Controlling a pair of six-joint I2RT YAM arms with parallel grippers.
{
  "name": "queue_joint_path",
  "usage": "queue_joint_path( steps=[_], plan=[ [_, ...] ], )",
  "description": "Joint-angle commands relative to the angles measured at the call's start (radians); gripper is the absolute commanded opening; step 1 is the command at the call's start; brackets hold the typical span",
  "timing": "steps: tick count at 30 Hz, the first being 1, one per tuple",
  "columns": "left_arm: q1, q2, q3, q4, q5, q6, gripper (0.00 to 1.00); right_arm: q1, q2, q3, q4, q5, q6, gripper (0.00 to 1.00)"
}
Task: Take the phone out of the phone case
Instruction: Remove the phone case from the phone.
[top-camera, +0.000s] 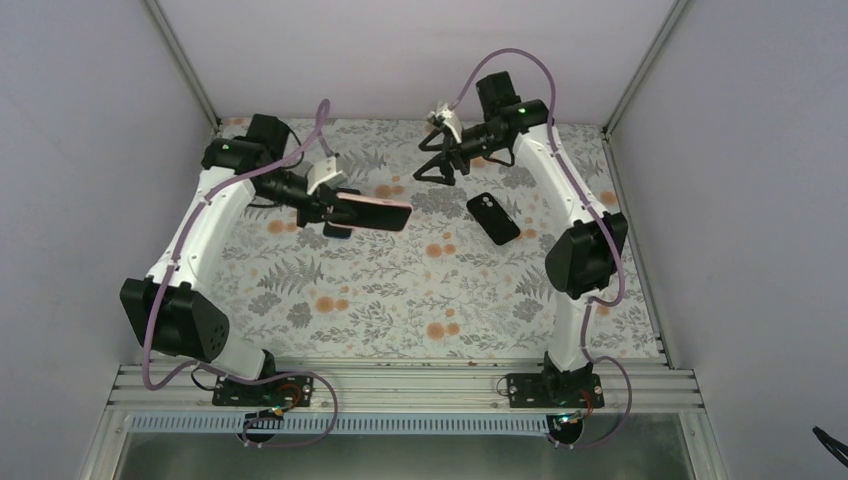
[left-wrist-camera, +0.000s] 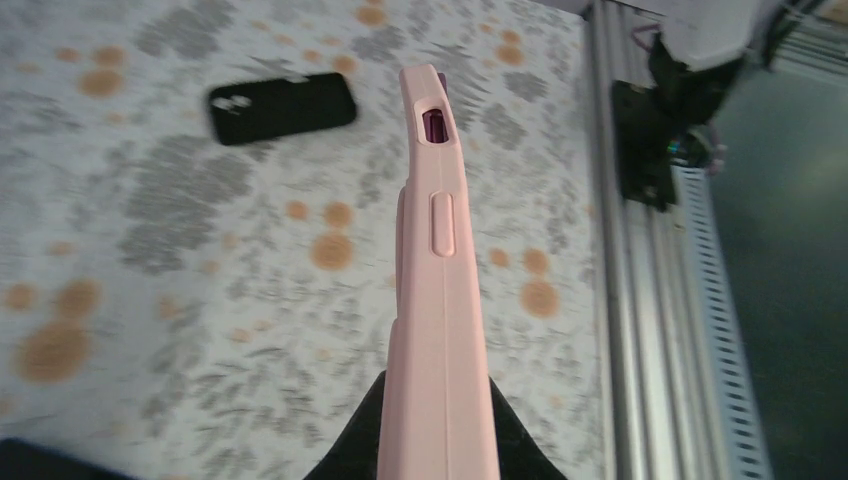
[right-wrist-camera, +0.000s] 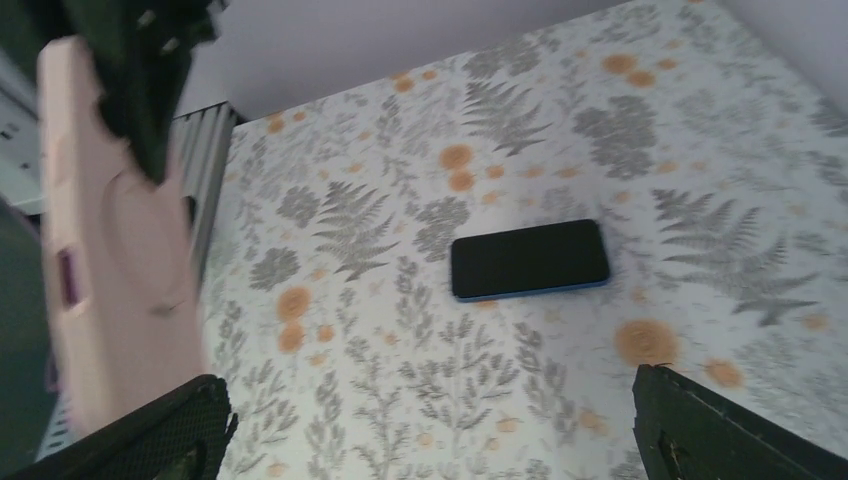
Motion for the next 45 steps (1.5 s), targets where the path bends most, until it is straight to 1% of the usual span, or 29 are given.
queue_joint_path(
  steps=[1, 5, 7, 9, 11, 14, 17, 20, 31, 41, 45],
  plan=[
    [-0.052, -0.042, -0.022, -0.085, 0.063, 0.034, 0.02, -0.041, 0.027, 0.041, 0.062, -0.004, 0.013, 0.98],
    [-0.06, -0.043, 0.002, -0.085, 0.072, 0.023, 0.02, -0.041, 0.031, 0.042, 0.069, 0.002, 0.012, 0.97],
    [-0.06, -0.041, 0.016, -0.085, 0.062, 0.02, 0.02, -0.041, 0.025, 0.043, 0.03, -0.012, -0.032, 0.97],
    [-0.061, -0.038, 0.024, -0.085, 0.053, 0.018, 0.02, -0.041, -0.001, 0.023, -0.037, -0.033, -0.11, 0.97],
    [-0.06, -0.035, 0.029, -0.085, 0.052, 0.018, 0.02, -0.034, -0.045, -0.03, -0.095, -0.041, -0.188, 0.98],
    [-0.06, -0.028, 0.031, -0.085, 0.059, 0.021, 0.02, -0.006, -0.135, -0.171, -0.097, -0.023, -0.246, 0.97],
    [-0.06, -0.019, 0.034, -0.085, 0.074, 0.025, 0.02, 0.016, -0.21, -0.286, -0.041, 0.005, -0.228, 0.97],
    [-0.06, -0.014, 0.039, -0.085, 0.081, 0.023, 0.02, 0.017, -0.234, -0.334, -0.014, -0.001, -0.215, 0.96],
    [-0.059, 0.0, 0.058, -0.085, 0.095, 0.013, 0.02, 0.023, -0.231, -0.359, -0.021, -0.045, -0.226, 0.95],
    [-0.06, 0.022, 0.06, -0.085, 0.1, 0.01, 0.02, 0.04, -0.204, -0.32, -0.012, -0.086, -0.205, 0.93],
    [-0.061, 0.026, 0.066, -0.085, 0.11, 0.011, 0.02, 0.047, -0.198, -0.329, 0.006, -0.085, -0.193, 0.92]
  ],
)
